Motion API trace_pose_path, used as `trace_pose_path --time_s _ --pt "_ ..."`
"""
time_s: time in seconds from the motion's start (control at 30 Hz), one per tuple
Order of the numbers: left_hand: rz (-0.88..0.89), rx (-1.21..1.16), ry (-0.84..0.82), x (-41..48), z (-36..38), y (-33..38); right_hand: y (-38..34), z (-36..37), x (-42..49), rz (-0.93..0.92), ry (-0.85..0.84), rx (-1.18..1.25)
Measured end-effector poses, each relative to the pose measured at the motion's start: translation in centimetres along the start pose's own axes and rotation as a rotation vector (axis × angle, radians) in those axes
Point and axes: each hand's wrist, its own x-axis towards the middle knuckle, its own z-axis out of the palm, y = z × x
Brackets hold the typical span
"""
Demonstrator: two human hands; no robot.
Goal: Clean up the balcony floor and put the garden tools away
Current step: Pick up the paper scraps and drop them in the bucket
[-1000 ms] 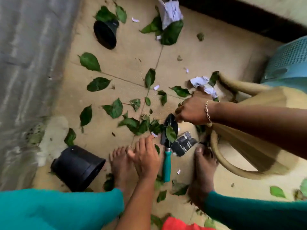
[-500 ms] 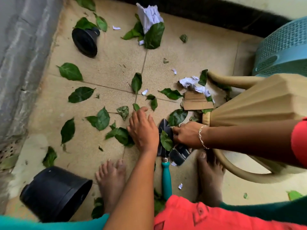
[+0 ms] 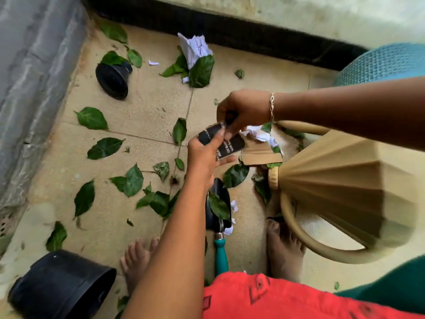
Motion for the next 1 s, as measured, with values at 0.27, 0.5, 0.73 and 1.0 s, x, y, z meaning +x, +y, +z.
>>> trace_pose_path --time_s 0.27,0.5,0.73,1.0 --pt "0.043 0.029 0.298 1.8 -3.4 0.8 5.7 1.9 -1.7 0.046 -0.232 -0.713" --pt "0.034 -0.046 0.381 2.1 -3.6 0.8 6.6 2.9 1.1 0.024 -0.031 -0.455" --pt "-0.101 -0.077 0.1 2.6 -1.5 1.0 3.4 -0.7 1.1 -0.063 0.083 0.142" --pt "-0.083 -0.317 0.247 4.8 0.1 0.5 1.9 0.7 1.5 -0.065 0.005 0.129"
